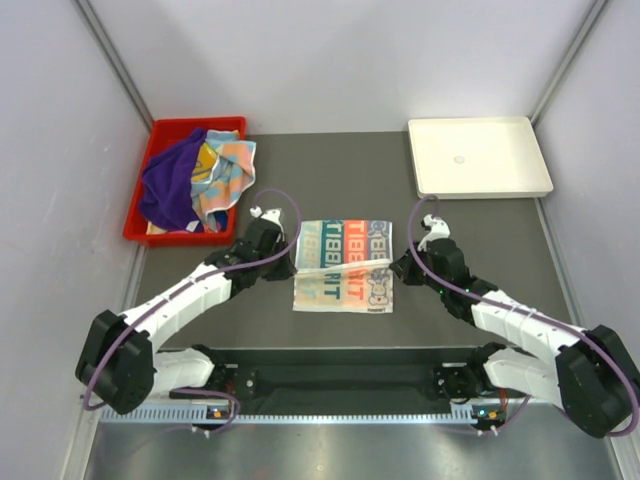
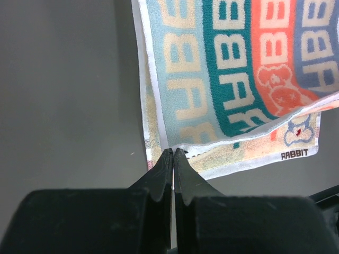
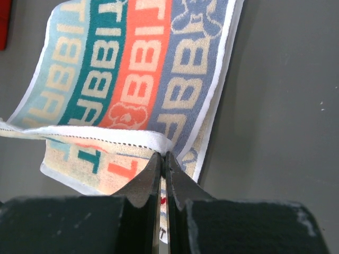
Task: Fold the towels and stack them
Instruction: Fold the towel
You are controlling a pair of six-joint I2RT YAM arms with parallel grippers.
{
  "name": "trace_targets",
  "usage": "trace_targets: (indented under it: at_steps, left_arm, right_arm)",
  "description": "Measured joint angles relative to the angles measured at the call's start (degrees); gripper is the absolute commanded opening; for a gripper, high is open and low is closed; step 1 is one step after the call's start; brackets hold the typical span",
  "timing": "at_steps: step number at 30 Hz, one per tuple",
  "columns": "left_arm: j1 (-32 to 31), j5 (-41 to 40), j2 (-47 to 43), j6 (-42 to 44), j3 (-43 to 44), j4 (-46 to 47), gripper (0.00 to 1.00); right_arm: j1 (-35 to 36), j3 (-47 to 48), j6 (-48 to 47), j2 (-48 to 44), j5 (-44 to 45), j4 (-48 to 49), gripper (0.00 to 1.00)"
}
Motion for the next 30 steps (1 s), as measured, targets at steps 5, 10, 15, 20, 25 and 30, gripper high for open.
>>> trace_targets:
  at_steps: [5,10,15,20,25,30]
  left_arm:
    - [-0.48,0.0,0.0,-0.81,0.0,-0.35,0.0]
    - [-0.72,-0.02,0.0,-1.05,0.0,-1.33,0.0]
    - [-0.83,0.0,0.0,-1.14,0.0,-1.46,0.0]
    - [-0.83,1.03,0.04,-1.18,-0.52,-1.22,0.0]
    - [-1.25,2.56,0.76,-1.68,-2.75,-0.63,0.0]
    - [-1.68,3.23,2.27,-2.14,-4.0,-0.26,0.0]
  right_arm:
    - [0.31,-0.37,0.46,-0.76,0.22,-0.83,0.0]
    - [0.72,-0.37,0.68,-2.16,0.42,-1.03,0.0]
    - [1.01,-1.25,1.25,-2.69,0.81,-0.83,0.0]
    - [1.25,-3.48,2.38,-2.69,0.83,-0.24,0.01]
    - [1.57,-6.14,3.63,-2.36,0.74,0.57,0.03]
    - [1.9,-6.73,4.07,-2.25,0.72,1.22,0.02]
